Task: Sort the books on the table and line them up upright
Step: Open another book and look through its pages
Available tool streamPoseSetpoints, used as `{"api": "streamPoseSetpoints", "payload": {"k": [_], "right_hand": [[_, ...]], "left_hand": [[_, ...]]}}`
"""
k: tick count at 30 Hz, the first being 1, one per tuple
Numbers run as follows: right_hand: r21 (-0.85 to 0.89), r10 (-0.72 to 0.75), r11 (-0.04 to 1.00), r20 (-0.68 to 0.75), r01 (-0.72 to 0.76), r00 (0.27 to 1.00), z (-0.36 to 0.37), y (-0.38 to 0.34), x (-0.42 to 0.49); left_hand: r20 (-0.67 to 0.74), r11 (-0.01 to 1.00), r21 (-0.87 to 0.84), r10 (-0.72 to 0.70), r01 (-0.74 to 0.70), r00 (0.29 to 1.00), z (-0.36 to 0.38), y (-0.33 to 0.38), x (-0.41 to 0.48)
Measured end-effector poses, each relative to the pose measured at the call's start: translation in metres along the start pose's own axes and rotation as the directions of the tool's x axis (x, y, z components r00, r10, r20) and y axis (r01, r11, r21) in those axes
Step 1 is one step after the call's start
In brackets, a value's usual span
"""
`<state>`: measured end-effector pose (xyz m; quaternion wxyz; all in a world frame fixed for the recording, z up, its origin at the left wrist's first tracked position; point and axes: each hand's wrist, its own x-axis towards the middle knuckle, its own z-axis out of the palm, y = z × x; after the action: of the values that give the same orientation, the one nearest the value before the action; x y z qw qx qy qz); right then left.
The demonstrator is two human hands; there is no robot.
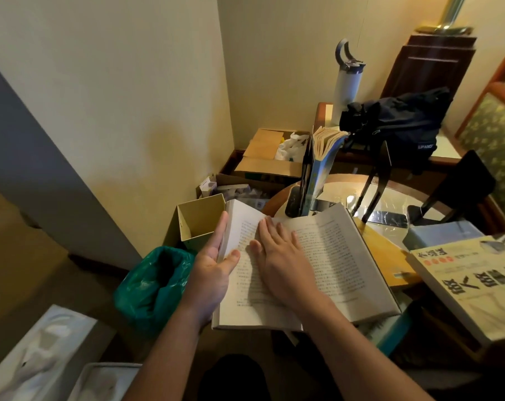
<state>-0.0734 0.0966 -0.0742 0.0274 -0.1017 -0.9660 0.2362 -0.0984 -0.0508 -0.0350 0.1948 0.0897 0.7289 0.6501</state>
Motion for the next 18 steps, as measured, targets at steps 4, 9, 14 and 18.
{"api": "streamPoseSetpoints", "payload": {"k": [4,9,14,18], "right_hand": [[-0.063,0.135,0.989,-0.022,-0.136,0.991,-0.006,0.033,-0.042],[-0.187,0.113,0.976,0.01,-0.109,0.994,-0.019,0.063,-0.026],[-0.219,0.106,0.97,-0.018,-0.107,0.994,-0.016,0.06,-0.01],[-0.145,0.117,0.983,0.047,-0.11,0.992,-0.008,0.041,-0.066]], "left_hand": [[0.026,0.999,0.036,0.002,-0.003,1.0,0.002,0.009,0.002],[0.061,0.99,0.137,0.019,-0.027,0.998,0.01,0.019,0.002],[0.042,0.985,0.175,0.008,-0.015,0.999,0.006,0.023,0.001],[0.069,0.986,0.165,-0.022,0.01,0.997,-0.005,0.028,0.001]]}}
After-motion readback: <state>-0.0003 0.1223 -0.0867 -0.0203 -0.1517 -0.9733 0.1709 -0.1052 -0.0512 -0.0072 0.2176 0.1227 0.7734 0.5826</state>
